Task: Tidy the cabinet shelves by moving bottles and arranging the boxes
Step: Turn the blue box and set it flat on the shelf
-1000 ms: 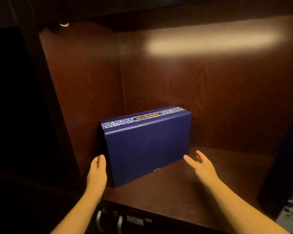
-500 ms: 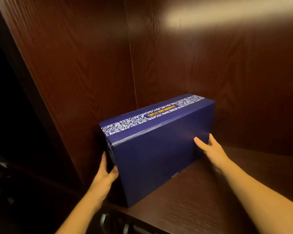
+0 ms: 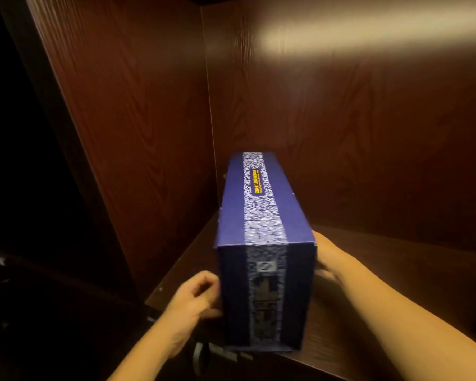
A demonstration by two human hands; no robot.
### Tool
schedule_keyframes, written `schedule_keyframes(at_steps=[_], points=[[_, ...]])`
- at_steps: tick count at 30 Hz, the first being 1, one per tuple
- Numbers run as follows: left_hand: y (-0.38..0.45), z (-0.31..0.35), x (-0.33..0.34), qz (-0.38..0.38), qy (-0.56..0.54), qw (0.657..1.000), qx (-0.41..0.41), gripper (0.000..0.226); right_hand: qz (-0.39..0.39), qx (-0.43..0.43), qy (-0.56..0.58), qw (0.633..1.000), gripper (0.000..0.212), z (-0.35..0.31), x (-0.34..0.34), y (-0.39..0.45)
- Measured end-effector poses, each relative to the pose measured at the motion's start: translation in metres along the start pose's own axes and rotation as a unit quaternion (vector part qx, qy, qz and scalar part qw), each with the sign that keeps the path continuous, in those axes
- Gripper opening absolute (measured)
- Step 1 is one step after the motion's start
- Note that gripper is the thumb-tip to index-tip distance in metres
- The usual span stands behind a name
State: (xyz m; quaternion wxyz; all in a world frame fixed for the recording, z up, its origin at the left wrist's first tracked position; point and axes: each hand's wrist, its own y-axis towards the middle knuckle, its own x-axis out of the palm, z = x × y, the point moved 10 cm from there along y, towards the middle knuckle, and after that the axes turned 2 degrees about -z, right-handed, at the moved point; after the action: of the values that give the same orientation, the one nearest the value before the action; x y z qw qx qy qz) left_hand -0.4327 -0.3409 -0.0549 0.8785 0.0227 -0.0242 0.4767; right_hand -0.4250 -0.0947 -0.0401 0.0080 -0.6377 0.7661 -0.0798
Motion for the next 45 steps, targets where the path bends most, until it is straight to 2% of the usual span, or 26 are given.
schedule_keyframes(at_steps=[1,3,4,7,10,13,14,17,18,20,23,28,34,39,42,45], points=[[-0.002,0.000,0.022,-0.033,0.016,0.999,-0.007,0.031,0.020,-0.003,0.014,1.000,0.076,-0.006,-0.006,-0.019],[-0.004,-0.001,0.060,-0.056,0.040,0.998,-0.006,0.017,0.077,0.008,0.036,0.996,0.080,-0.008,-0.031,-0.057],[-0.004,-0.002,0.075,-0.047,0.049,0.998,0.002,0.015,0.102,0.004,0.042,0.994,0.070,-0.007,-0.048,-0.068],[-0.003,0.000,0.117,0.001,0.046,0.998,0.036,0.023,0.163,-0.032,0.135,0.977,0.021,-0.003,-0.080,-0.103],[0.003,0.003,0.156,-0.013,0.031,0.999,0.043,0.037,0.235,-0.097,0.181,0.950,0.047,-0.005,-0.111,-0.141],[0.027,0.009,0.155,0.002,0.085,0.994,0.062,0.049,0.263,-0.173,0.090,0.945,0.051,-0.001,-0.119,-0.175],[0.040,0.011,0.141,0.032,0.090,0.993,0.076,0.053,0.263,-0.176,0.040,0.948,0.060,0.003,-0.113,-0.181],[0.086,0.014,0.077,0.163,0.056,0.983,0.058,0.049,0.230,-0.158,-0.087,0.956,0.115,0.020,-0.089,-0.181],[0.102,0.012,0.054,0.195,0.041,0.979,0.040,0.045,0.227,-0.149,-0.117,0.955,0.126,0.024,-0.082,-0.179],[0.132,0.006,0.015,0.225,0.031,0.974,0.010,0.044,0.245,-0.130,-0.178,0.944,0.133,0.027,-0.073,-0.177],[0.165,0.002,-0.017,0.211,0.056,0.976,-0.021,0.064,0.277,-0.135,-0.255,0.917,0.126,0.021,-0.065,-0.176],[0.201,0.003,0.007,0.085,-0.003,0.996,-0.019,0.088,0.308,-0.139,-0.262,0.904,0.123,0.021,-0.062,-0.174],[0.188,0.000,-0.007,0.121,0.003,0.993,0.009,0.109,0.269,-0.147,-0.231,0.924,0.117,0.021,-0.074,-0.173],[0.136,-0.003,-0.027,0.179,0.010,0.984,0.022,0.107,0.255,-0.151,-0.157,0.942,0.096,0.032,-0.084,-0.179],[0.105,-0.005,-0.041,0.195,0.061,0.979,0.004,0.093,0.237,-0.146,-0.108,0.954,0.090,0.042,-0.084,-0.182],[0.068,-0.003,-0.050,0.228,0.088,0.969,0.017,0.082,0.238,-0.142,-0.108,0.955,0.081,0.042,-0.082,-0.192]])
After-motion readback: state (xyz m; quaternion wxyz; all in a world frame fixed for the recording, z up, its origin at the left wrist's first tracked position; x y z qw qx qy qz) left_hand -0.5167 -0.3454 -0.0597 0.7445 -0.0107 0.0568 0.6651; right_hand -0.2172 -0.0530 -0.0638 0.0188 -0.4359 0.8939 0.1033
